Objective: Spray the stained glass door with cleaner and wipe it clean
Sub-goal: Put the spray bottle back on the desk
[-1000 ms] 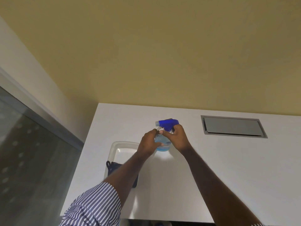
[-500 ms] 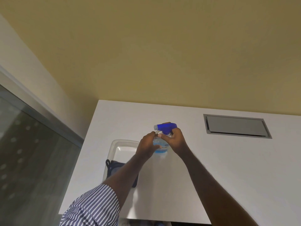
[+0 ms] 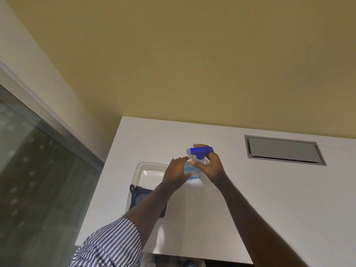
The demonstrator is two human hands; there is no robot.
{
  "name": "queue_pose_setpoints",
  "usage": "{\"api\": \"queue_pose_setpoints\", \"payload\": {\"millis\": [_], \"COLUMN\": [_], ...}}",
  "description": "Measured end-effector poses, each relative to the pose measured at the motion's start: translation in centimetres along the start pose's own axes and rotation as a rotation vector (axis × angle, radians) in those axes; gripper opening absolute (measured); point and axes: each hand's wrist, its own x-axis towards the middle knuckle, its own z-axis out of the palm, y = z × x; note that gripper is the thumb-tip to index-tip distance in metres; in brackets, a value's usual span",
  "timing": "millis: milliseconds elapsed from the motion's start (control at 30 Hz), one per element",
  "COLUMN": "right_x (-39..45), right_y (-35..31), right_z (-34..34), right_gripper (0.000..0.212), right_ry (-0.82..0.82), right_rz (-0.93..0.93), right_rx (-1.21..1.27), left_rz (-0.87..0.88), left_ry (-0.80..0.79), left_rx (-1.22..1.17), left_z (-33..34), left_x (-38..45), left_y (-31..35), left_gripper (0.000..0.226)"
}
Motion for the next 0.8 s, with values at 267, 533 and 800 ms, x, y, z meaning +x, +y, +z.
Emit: {"api": "queue_pose_setpoints", "payload": {"millis": [267,533,800], "right_x": [-3.8,-9.6,-11.9], "right_y": [-1.1,-1.3,-0.7], "right_z": [-1.4,2.5,12.1], "right_gripper": [0.051,0.023,0.026], "right_ry": [0.292,0.493,0.151], "right_rz": [-0.013,0.143,0.021], "right_rx": [0.012,0.050,-0.397], "left_rz": [0.128,0.240,0.153], "left_ry": [0.059,0.070,0.130], "left_rx": [0.222,0.290,0.400], "left_z": [-2.2,-4.9,-7.6], "left_x": [-2.3,-7.2,-13.1], "left_y": [-2.3,-4.8,-11.8], "left_gripper": [0.071,0.081,0.084]}}
